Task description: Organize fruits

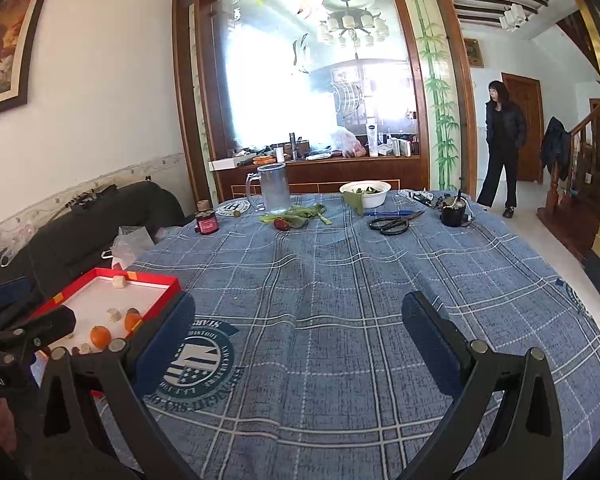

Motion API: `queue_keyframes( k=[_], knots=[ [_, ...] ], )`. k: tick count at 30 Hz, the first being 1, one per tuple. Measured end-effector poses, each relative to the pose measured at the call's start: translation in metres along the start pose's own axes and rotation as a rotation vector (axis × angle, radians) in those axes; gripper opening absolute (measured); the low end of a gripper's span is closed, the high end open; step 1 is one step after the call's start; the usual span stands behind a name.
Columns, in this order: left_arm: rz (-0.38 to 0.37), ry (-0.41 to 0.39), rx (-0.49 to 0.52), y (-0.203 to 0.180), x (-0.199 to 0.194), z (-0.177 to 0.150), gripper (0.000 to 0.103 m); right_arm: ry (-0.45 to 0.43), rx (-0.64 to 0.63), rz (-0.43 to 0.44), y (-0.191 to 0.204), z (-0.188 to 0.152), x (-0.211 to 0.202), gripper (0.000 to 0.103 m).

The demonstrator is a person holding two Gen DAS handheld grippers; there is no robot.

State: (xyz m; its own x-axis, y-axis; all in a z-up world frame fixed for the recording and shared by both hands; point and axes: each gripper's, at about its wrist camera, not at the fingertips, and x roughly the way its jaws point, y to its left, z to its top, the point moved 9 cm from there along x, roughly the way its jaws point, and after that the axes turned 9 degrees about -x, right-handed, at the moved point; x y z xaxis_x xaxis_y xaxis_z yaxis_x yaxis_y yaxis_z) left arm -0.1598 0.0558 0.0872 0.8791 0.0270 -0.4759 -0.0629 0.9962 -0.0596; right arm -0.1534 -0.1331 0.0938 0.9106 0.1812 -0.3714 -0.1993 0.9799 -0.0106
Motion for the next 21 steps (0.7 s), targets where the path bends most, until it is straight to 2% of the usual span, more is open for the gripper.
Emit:
queue_keyframes(
  k=[10,21],
  knots=[
    [0.068,-0.012,-0.002,0.026,-0.019,-0.012,0.103,-0.017,-0.04,0.003,0.035,0.001,-0.031,0.103],
    [0.098,-0.091,-0.07,0.069,-0.06,-0.011,0.103,-0.062,-0.1,-0.012,0.083,0.015,-0.072,0.103]
  ],
)
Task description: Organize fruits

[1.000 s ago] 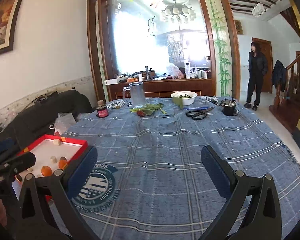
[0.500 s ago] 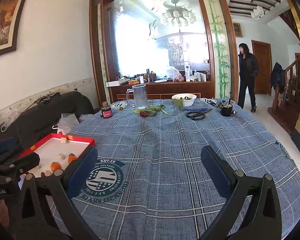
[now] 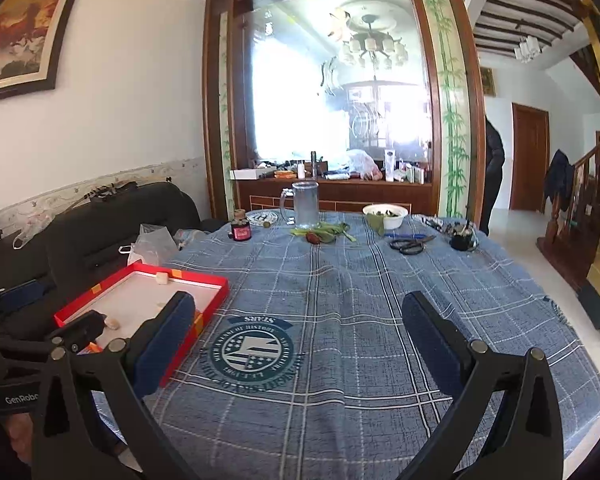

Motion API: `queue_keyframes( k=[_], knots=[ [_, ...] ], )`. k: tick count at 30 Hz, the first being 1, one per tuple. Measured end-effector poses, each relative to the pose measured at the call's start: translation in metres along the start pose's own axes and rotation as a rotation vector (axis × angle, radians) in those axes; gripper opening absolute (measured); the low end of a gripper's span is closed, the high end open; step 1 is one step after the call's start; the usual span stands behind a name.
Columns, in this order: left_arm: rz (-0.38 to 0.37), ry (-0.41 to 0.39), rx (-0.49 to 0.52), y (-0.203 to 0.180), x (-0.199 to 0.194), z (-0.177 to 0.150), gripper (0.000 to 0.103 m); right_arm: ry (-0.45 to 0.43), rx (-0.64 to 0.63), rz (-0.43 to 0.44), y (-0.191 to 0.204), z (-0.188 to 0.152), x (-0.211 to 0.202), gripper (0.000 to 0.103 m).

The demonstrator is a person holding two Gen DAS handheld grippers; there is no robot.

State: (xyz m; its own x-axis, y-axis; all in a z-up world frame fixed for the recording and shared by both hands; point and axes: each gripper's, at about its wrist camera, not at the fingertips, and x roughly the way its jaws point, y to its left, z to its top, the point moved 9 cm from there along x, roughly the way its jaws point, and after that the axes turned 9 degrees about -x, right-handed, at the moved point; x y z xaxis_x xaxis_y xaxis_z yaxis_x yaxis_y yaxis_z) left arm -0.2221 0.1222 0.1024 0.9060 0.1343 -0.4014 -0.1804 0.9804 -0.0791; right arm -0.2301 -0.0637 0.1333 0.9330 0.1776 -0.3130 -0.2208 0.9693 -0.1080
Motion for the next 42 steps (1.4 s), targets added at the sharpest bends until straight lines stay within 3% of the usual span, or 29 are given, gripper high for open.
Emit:
queue_keyframes(
  k=[11,23,42],
  knots=[
    [0.105,-0.033,-0.025,0.041,0.001,-0.001,0.103,-0.035,-0.078,0.068,0.057,0.008,-0.014,0.103],
    [0.104,-0.037,-0.044,0.061,0.0,-0.007,0.103,0.045,-0.103,0.145,0.094,-0.016,0.002,0.103],
    [0.144,-0.065,-0.121,0.11,-0.013,-0.001,0.103,0.025,-0.155,0.186,0.139,0.002,0.005,0.103]
  ],
)
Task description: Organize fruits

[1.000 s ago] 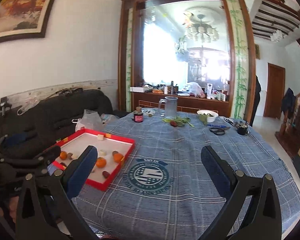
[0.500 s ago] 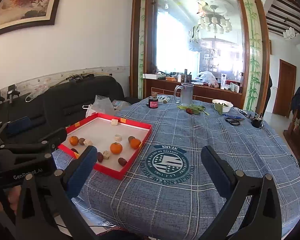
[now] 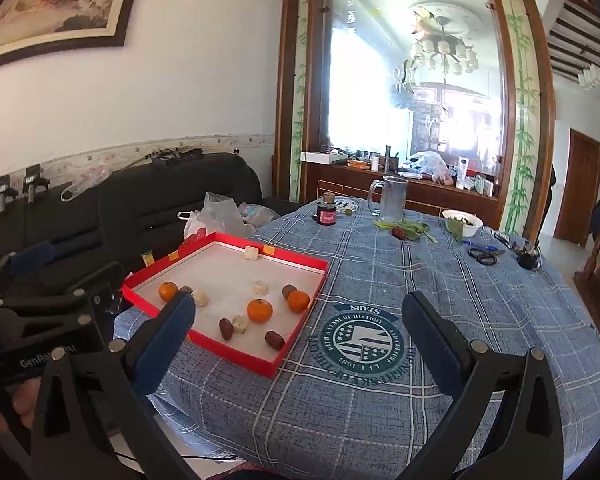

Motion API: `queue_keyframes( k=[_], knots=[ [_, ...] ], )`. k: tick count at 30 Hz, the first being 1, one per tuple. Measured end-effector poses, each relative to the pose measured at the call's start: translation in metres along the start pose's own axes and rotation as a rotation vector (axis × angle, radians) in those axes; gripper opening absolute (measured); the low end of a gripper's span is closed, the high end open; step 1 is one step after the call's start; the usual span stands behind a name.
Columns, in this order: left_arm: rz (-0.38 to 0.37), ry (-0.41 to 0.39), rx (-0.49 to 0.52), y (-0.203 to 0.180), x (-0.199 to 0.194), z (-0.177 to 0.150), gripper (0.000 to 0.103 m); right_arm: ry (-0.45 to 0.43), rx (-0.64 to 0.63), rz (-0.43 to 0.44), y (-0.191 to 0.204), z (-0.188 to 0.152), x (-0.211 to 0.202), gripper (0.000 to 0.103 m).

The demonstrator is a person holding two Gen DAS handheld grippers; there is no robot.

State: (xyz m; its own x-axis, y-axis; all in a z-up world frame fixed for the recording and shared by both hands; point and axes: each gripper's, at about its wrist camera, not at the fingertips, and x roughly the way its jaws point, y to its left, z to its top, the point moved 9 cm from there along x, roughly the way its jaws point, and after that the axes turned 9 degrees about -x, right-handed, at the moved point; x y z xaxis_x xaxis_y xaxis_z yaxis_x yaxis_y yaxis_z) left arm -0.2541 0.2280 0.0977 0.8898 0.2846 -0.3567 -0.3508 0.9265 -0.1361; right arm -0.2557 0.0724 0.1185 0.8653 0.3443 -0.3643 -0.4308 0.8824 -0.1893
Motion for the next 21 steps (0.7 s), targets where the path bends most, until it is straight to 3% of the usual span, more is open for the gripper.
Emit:
queue_keyframes(
  k=[21],
  knots=[
    [0.024,-0.006,-0.059,0.036,-0.004,0.012,0.103,-0.011,-0.056,0.058,0.039,0.021,0.012,0.103]
  ],
)
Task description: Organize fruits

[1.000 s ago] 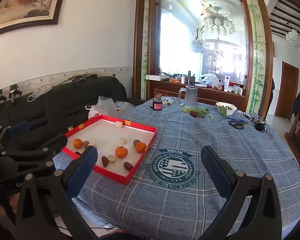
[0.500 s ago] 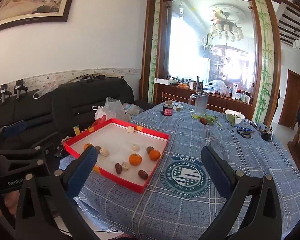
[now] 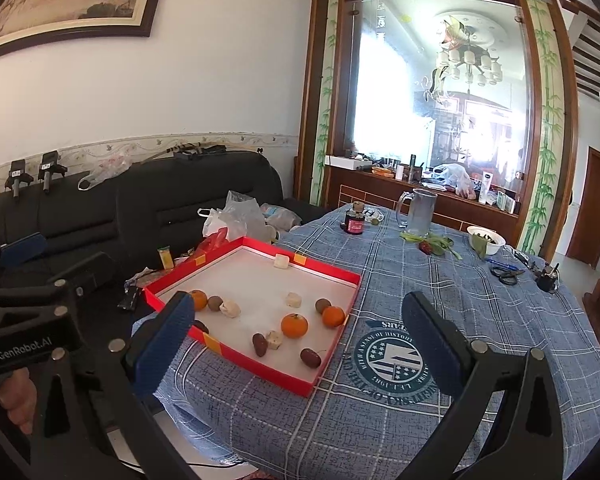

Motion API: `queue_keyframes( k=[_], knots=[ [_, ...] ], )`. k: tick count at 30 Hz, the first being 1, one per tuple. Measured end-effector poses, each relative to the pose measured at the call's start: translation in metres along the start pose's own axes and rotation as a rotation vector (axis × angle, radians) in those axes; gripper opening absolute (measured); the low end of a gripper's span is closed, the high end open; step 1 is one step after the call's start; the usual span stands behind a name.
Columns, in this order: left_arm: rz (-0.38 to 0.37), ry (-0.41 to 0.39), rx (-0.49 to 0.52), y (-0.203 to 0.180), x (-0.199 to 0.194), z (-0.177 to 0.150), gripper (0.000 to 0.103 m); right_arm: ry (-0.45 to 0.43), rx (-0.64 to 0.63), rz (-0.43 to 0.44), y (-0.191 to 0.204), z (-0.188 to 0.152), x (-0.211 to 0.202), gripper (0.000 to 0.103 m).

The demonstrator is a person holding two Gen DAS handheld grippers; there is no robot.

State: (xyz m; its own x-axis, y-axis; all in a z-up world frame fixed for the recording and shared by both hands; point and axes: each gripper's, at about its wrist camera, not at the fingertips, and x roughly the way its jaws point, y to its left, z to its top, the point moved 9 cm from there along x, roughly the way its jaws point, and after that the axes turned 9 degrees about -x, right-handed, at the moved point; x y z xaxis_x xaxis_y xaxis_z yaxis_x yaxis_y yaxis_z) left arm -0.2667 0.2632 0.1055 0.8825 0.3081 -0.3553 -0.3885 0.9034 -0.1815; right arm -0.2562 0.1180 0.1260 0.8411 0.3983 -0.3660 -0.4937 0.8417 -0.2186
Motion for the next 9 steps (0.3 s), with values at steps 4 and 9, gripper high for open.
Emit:
queue_keyframes(
  k=[4,9],
  knots=[
    [-0.005,-0.001,-0.004,0.0002,0.001,0.0014,0.103,0.005,0.005,0.013,0.0029,0.001,0.0039,0.103],
    [-0.024,-0.024,-0.008,-0.0081,0.0013,0.0031,0.103,0.009,0.006,0.018,0.0036,-0.001,0.009,0.103]
  ],
)
